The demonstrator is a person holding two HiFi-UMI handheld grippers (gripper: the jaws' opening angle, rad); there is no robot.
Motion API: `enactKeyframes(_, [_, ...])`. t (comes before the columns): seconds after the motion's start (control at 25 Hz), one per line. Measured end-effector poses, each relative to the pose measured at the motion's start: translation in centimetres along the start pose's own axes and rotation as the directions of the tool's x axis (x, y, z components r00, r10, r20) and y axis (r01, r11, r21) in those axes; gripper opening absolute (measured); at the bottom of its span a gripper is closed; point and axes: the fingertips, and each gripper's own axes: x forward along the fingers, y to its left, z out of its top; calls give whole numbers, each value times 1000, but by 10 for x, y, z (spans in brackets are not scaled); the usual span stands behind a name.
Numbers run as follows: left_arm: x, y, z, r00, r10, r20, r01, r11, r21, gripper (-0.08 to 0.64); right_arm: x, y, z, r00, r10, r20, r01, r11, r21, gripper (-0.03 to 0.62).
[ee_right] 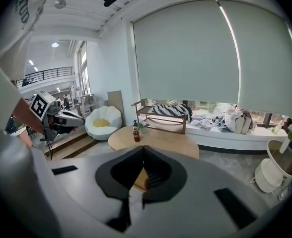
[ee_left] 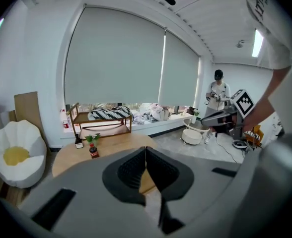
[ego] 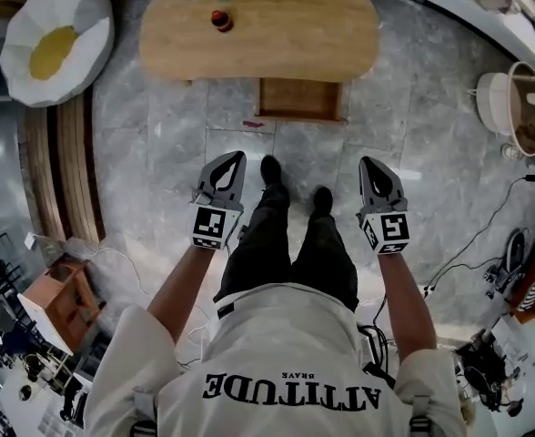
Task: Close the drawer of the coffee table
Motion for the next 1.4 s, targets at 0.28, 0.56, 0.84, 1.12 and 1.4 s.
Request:
enactKeyframes(0.28, [48, 3, -53, 997, -51, -59, 47, 996, -73, 20, 44, -7, -47, 998, -39, -52, 41, 998, 39, 15])
enactKeyframes(0.56, [89, 11, -113, 991, -81, -109, 73, 994, -80, 20, 83, -6, -102, 993, -62, -98, 72, 993, 93, 14])
enactKeyframes(0.84, [118, 23, -158, 984, -88, -156, 77, 994, -76, 20, 123, -9, -148, 988, -63, -143, 83, 987, 136, 15])
enactKeyframes(1.12, [150, 16, -206, 974, -102, -204, 85, 992, -90, 20, 153, -20, -200, 977, -57, -207, 89, 985, 146, 14])
enactKeyframes(1.4, [186, 18, -248, 966, -107, -234, 78, 988, -133, 20, 180, -25, -250, 962, -66, -264, 112, 980, 163, 15])
